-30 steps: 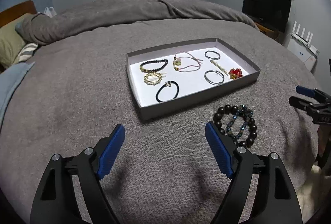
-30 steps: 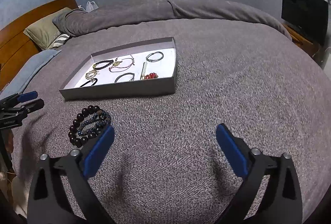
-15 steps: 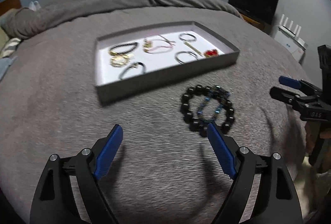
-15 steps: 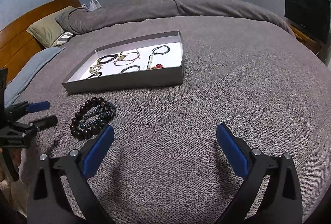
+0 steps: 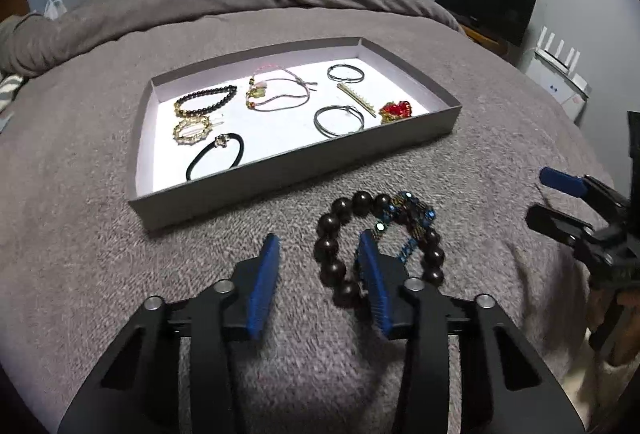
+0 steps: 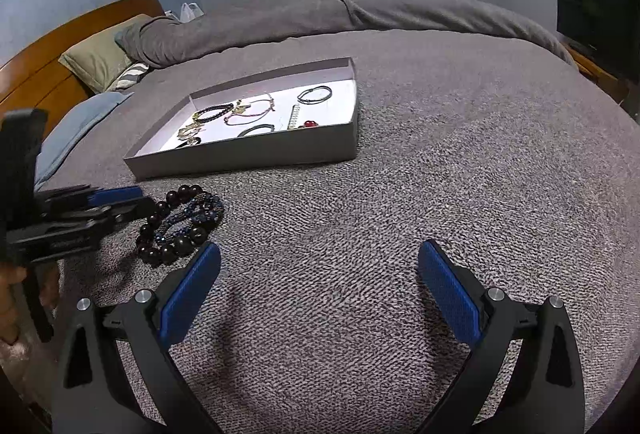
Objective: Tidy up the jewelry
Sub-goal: 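Grasp the large dark bead bracelet with the left gripper and lift it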
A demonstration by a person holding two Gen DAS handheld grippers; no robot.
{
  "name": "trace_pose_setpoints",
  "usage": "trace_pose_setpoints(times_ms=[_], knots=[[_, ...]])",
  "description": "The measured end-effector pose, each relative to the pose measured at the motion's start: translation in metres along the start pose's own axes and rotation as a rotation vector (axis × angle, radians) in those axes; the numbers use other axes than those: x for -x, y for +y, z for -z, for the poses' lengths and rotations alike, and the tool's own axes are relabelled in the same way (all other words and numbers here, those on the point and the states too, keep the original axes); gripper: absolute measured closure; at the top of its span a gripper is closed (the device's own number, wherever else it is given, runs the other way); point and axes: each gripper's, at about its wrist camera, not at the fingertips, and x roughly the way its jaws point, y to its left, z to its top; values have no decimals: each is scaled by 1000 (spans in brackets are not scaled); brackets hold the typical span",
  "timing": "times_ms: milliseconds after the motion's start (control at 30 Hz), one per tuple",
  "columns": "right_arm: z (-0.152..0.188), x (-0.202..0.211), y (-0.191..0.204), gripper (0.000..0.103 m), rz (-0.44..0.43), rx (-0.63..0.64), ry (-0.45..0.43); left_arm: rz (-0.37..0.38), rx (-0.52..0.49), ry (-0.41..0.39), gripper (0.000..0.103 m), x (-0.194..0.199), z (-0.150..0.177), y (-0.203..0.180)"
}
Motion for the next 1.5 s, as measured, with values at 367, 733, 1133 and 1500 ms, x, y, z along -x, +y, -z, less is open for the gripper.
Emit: trace_pose_setpoints(times_ms=[367, 733, 1133, 1500], knots=[[0, -2, 1, 5, -6, 1, -1, 67, 48, 78, 85, -24, 0, 9], [-1, 0, 8, 5, -15, 13, -4, 129, 67, -46, 88, 27, -2, 16], [-2, 0, 29, 5, -33, 58, 1, 161, 55, -156, 88, 91, -8, 20], [-3, -5, 54, 5, -99, 85, 24, 188, 44, -219, 88, 120, -14, 22]])
